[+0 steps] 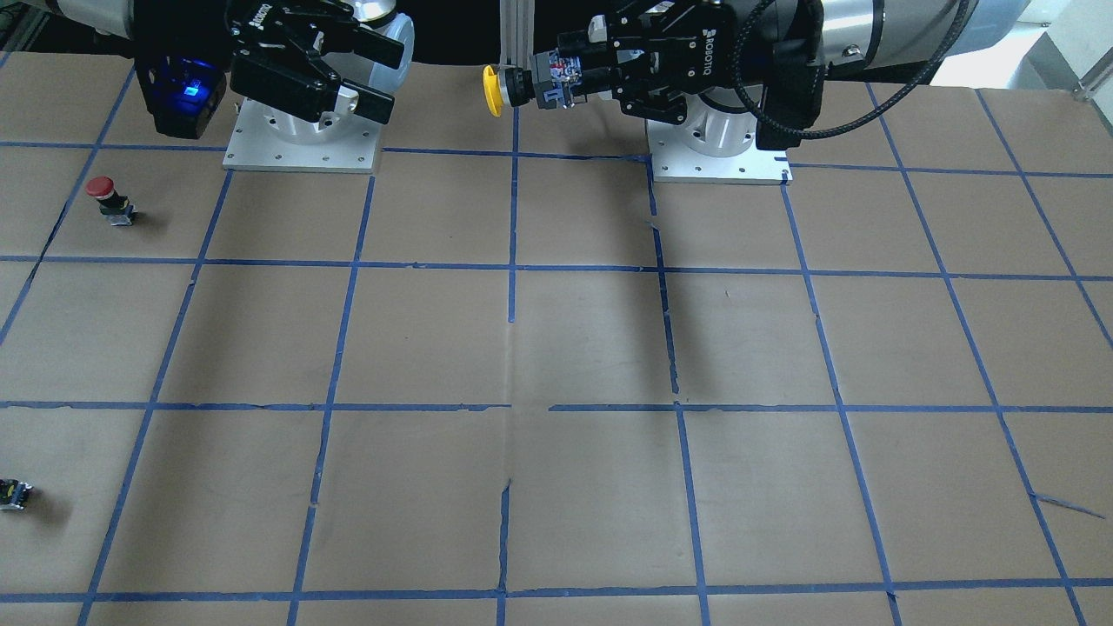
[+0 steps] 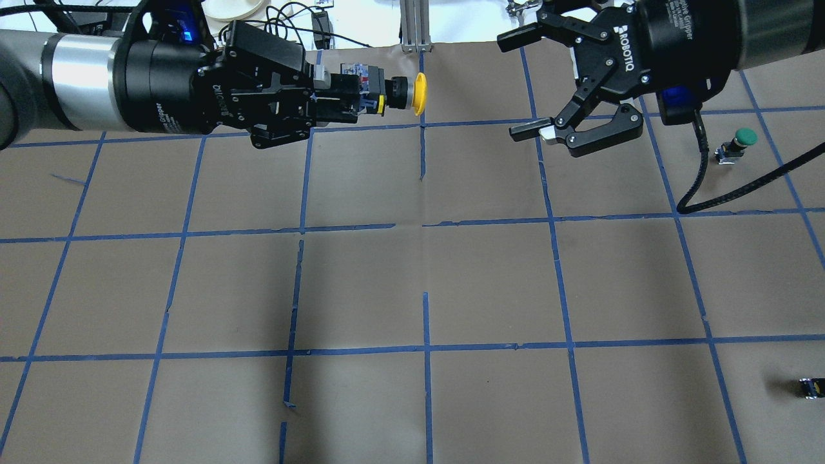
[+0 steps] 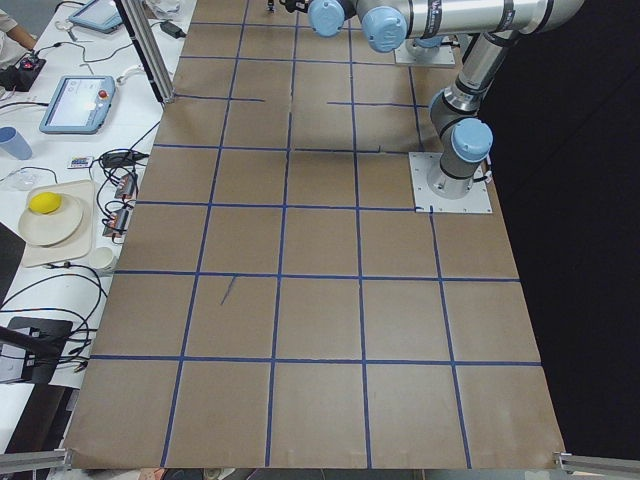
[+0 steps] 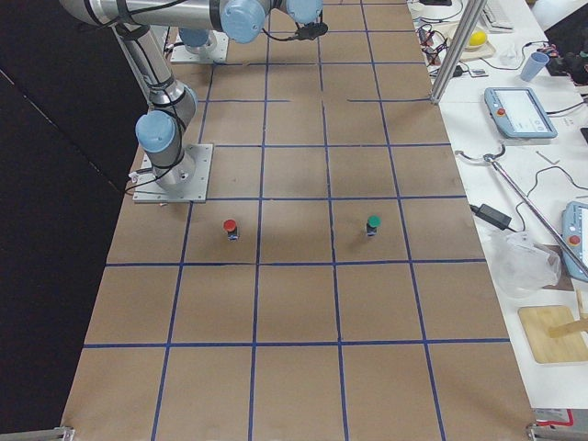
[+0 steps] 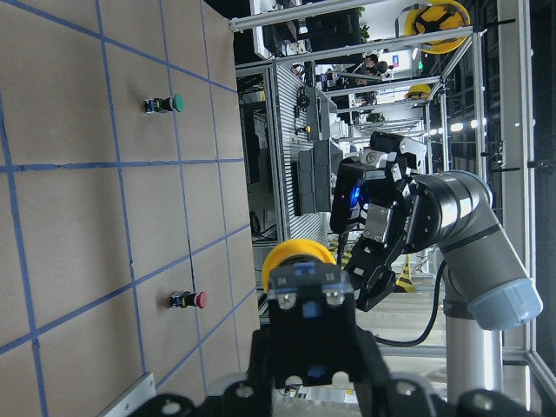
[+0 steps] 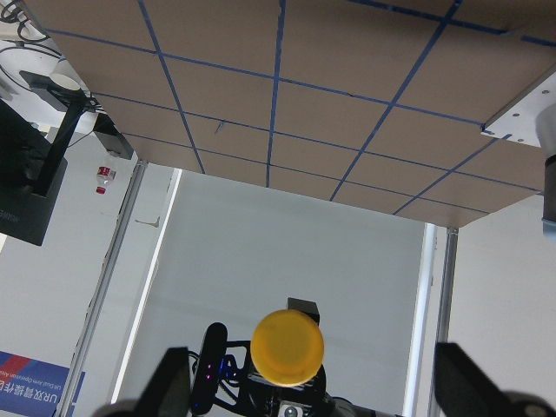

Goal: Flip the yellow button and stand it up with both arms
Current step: 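Lift the button with the left gripper toward the right gripper while the right arm rises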

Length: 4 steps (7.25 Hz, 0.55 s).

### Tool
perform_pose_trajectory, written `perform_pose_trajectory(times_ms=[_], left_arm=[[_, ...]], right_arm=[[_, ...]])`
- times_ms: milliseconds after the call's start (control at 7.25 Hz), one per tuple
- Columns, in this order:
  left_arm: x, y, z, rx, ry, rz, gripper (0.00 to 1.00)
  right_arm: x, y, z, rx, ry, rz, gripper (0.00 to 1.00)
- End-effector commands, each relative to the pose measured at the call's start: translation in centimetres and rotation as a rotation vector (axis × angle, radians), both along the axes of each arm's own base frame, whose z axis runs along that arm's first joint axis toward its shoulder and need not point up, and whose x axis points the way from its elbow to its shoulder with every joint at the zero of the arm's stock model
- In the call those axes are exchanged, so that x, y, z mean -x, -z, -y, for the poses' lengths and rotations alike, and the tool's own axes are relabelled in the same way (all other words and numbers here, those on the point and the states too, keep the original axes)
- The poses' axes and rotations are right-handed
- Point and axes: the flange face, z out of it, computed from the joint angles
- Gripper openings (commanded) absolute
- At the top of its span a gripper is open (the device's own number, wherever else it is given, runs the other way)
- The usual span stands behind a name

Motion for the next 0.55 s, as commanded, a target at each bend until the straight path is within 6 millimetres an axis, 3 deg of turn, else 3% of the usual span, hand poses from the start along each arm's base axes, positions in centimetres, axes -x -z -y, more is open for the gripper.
perform_pose_trajectory(times_ms=[0, 414], left_arm=[[2.24, -0.7, -0.41, -0.001, -0.003, -0.077, 0.09], [2.53, -0.7, -0.44, 0.018, 0.001, -0.082, 0.09]], right_arm=[[-2.02, -0.29, -0.39, -0.006, -0.02, 0.045, 0.99], [-2.93, -1.01, -0.35, 0.01, -0.014, 0.092, 0.99]])
